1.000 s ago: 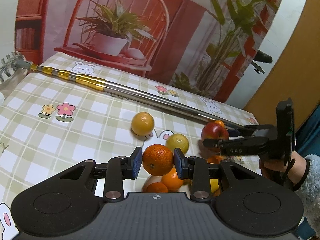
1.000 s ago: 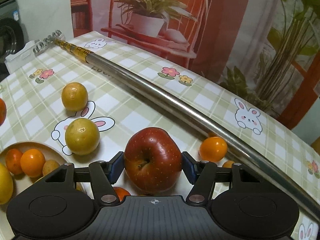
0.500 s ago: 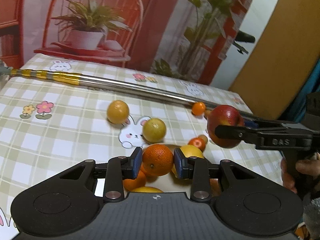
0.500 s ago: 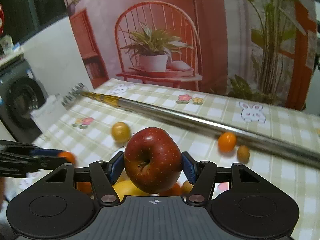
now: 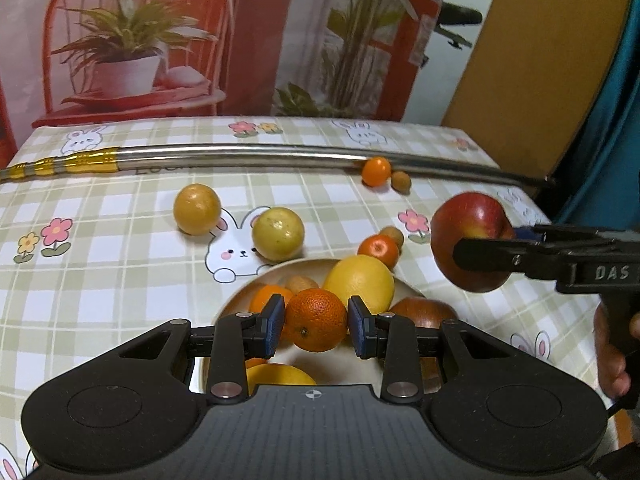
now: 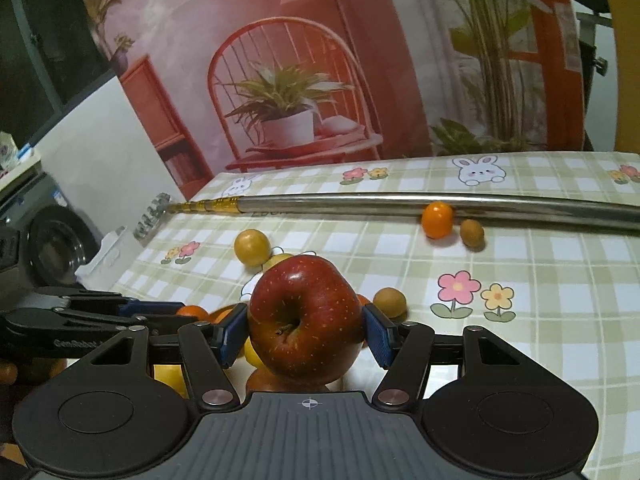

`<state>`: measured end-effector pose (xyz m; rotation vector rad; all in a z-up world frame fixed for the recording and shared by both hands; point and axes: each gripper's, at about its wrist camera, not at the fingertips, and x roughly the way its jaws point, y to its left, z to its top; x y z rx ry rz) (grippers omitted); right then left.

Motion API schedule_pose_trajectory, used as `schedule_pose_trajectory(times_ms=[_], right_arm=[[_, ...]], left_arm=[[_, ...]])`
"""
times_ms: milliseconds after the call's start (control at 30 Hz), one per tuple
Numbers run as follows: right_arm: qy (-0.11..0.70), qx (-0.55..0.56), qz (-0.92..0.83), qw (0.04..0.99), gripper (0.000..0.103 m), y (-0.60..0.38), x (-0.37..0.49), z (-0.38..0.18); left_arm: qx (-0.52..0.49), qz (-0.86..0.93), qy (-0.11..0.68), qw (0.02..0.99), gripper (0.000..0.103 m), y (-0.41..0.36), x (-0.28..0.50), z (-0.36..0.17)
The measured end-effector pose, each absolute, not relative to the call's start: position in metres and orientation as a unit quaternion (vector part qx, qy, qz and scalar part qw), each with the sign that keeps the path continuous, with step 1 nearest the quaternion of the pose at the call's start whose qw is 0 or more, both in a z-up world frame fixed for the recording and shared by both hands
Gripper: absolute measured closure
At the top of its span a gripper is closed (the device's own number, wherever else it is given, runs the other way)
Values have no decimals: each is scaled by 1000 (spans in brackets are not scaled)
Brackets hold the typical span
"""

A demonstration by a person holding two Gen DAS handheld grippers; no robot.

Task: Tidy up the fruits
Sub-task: 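Carry the tangerine onto the plate and open the left tool while the right tool carries the red apple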

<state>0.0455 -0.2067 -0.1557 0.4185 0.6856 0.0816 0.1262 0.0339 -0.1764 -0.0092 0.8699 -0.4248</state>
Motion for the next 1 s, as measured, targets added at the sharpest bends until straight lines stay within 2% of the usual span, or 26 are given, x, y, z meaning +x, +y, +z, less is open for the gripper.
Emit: schedule_pose_trajectory(times_ms=[600, 800, 1000], right_arm=[[327, 227, 40, 917, 46, -209, 31, -167], [326, 229, 40, 916, 46, -208, 29, -168], [327, 227, 40, 916, 46, -207, 29, -167]], left_arm=[[51, -202, 444, 872, 67, 13, 136, -194], [50, -200, 441, 873, 66, 13, 134, -194], [12, -205, 420, 884, 61, 24, 130, -183]])
